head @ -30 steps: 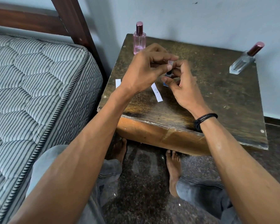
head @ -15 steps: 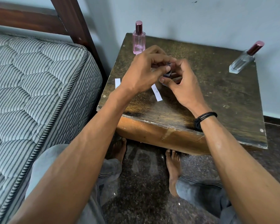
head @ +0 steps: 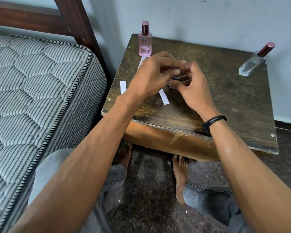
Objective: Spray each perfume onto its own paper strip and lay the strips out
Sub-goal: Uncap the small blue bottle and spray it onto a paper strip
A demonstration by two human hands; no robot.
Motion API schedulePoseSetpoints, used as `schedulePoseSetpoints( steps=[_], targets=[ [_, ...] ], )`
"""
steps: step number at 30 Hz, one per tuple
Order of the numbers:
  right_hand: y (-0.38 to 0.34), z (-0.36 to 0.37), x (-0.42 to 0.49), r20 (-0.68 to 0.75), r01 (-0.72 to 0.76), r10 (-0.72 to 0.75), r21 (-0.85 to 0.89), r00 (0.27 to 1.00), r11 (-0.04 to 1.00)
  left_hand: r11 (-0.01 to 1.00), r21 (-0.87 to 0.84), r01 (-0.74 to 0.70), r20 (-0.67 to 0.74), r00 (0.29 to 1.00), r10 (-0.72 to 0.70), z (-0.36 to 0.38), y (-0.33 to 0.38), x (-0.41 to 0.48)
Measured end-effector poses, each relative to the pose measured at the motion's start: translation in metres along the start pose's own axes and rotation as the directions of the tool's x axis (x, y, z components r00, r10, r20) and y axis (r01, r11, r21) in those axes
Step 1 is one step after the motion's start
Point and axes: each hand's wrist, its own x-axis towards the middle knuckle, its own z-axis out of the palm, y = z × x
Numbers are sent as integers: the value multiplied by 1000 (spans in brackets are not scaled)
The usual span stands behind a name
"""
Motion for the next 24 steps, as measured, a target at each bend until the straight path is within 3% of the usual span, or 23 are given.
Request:
schedulePoseSetpoints(
  steps=[16,24],
  targets=[
    [-2,0,-1,-13,0,0,12,1000,1000,997,10,79,53,995,-80,-7,-1,0],
    [-36,3,10,36,78,-80,46,996,996,998,60,-14,-3,1000,14,-53,11,5]
  ],
)
